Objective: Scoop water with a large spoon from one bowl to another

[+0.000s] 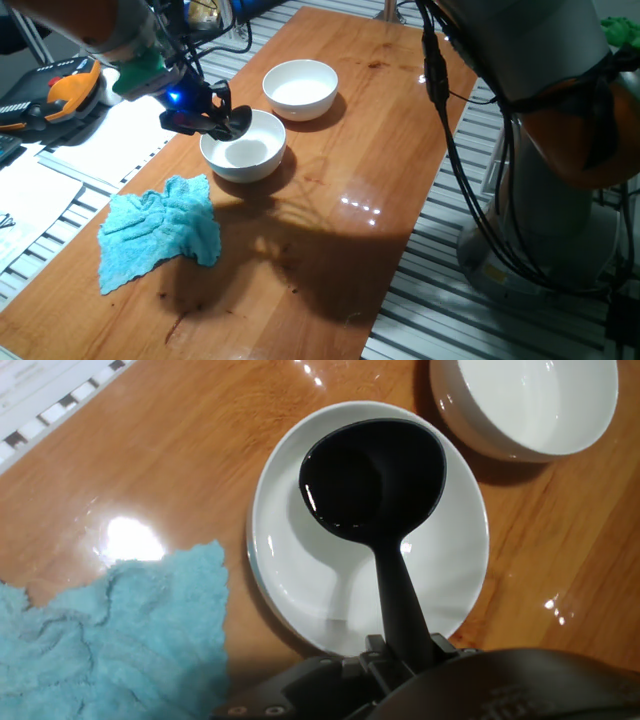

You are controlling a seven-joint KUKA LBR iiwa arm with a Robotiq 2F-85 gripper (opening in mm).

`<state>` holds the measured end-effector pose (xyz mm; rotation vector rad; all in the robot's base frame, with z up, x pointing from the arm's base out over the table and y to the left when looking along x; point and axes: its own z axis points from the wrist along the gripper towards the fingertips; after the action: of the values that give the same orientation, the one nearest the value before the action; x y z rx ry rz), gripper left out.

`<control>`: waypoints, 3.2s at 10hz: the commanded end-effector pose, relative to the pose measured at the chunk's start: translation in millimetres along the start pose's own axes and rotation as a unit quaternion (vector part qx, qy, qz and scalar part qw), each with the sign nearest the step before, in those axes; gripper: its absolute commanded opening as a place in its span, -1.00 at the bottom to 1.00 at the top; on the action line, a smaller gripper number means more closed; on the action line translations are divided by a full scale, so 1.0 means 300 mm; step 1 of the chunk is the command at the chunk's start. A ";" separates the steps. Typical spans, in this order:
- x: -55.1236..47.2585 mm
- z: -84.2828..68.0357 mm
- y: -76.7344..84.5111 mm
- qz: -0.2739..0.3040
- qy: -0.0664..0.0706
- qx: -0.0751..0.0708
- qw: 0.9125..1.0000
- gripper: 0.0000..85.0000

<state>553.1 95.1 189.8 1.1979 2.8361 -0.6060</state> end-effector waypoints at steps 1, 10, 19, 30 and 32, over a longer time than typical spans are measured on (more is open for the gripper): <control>0.000 -0.002 -0.001 -0.005 -0.003 -0.002 1.000 -1.00; -0.003 -0.014 -0.013 -0.062 -0.034 -0.008 0.997 -1.00; -0.021 0.001 -0.018 -0.116 -0.041 0.005 0.992 -1.00; -0.023 0.001 -0.018 -0.117 -0.036 0.006 0.993 -1.00; -0.023 0.002 -0.018 -0.117 -0.044 0.008 0.992 -1.00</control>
<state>554.1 87.2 192.0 0.8256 2.9208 -0.6745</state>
